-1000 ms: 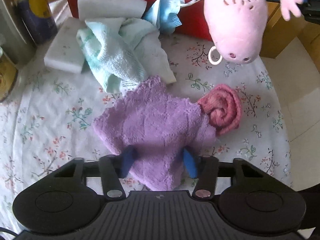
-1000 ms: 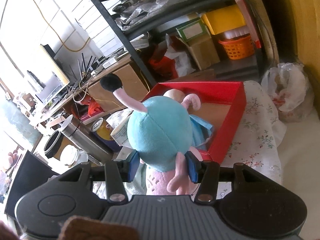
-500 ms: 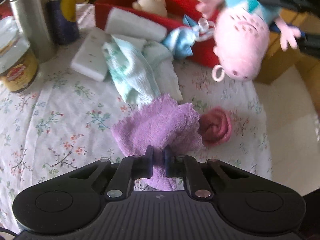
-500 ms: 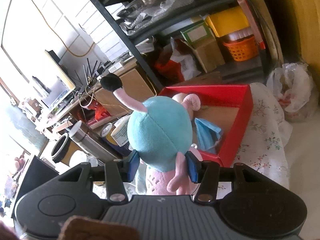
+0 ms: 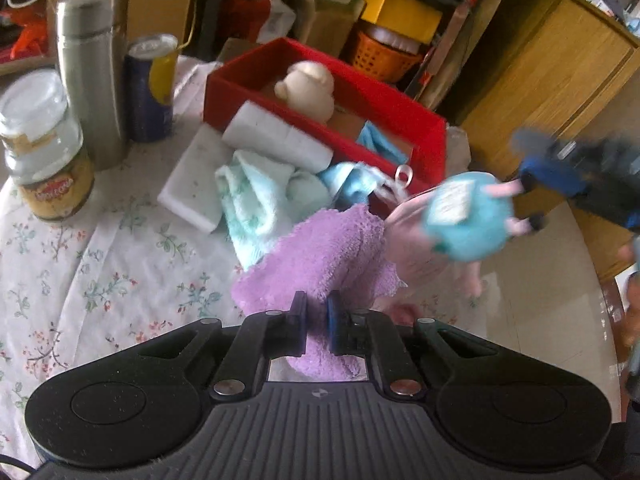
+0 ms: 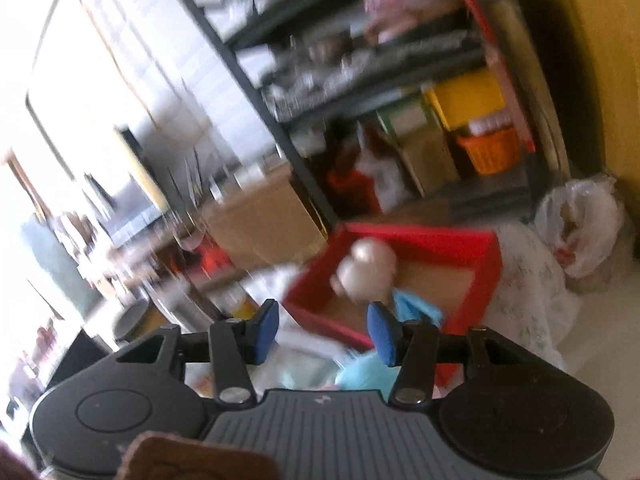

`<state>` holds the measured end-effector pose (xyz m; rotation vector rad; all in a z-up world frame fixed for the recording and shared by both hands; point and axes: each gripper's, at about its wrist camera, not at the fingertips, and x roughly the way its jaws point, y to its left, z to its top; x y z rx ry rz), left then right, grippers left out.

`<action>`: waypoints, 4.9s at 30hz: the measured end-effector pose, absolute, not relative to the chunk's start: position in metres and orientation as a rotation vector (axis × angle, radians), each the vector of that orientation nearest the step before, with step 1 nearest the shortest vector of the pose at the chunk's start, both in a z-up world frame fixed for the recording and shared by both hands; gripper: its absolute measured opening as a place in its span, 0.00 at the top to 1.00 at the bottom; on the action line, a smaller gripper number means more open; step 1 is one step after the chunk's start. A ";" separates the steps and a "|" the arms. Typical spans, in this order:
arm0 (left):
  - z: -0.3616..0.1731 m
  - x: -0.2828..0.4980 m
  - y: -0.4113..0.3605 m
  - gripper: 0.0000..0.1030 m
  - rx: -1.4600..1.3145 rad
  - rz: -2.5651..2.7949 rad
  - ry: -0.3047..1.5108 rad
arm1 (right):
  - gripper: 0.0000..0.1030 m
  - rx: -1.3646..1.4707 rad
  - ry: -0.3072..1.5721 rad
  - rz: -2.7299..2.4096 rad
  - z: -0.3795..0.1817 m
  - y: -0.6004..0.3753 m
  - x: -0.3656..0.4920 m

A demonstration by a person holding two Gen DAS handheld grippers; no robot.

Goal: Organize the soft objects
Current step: 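Lift the purple towel with the left tool while the right tool lifts the pig plush, then drop the purple towel into the red box while the right tool drops the pig plush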

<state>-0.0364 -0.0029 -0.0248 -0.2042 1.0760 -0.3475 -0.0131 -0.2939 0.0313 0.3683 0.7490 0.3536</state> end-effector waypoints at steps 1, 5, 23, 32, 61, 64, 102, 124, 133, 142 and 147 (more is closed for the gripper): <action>-0.029 -0.035 -0.001 0.94 -0.216 -0.352 1.092 | 0.70 0.311 0.793 0.330 0.021 -0.287 -0.009; -0.034 -0.031 0.012 0.95 -0.265 -0.360 1.100 | 0.39 0.113 0.779 0.292 0.004 -0.277 -0.020; -0.024 -0.029 0.017 0.91 -0.391 -0.443 1.100 | 0.37 -0.212 0.953 0.333 -0.048 -0.318 -0.040; -0.030 -0.024 0.027 0.91 -0.363 -0.385 1.106 | 0.32 -0.684 0.977 0.403 -0.098 -0.273 -0.025; -0.103 -0.050 -0.056 0.81 0.259 -0.292 1.206 | 0.58 -0.272 1.089 0.267 -0.092 -0.294 0.000; -0.094 -0.045 -0.035 0.88 0.130 -0.276 1.230 | 0.58 -0.130 1.097 0.293 -0.078 -0.302 -0.008; 0.042 0.062 -0.046 0.87 -0.133 -0.269 0.792 | 0.58 0.324 0.614 0.174 0.047 -0.290 0.027; 0.042 0.108 -0.059 0.86 -0.111 -0.227 0.749 | 0.58 0.331 0.593 0.109 0.031 -0.288 0.072; 0.037 0.123 -0.067 0.86 -0.099 -0.213 0.755 | 0.58 0.334 0.610 0.086 0.022 -0.294 0.082; 0.032 0.135 -0.071 0.86 -0.093 -0.197 0.766 | 0.58 0.341 0.635 0.069 0.012 -0.300 0.095; 0.028 0.143 -0.072 0.85 -0.087 -0.189 0.773 | 0.58 0.338 0.653 0.060 0.005 -0.299 0.101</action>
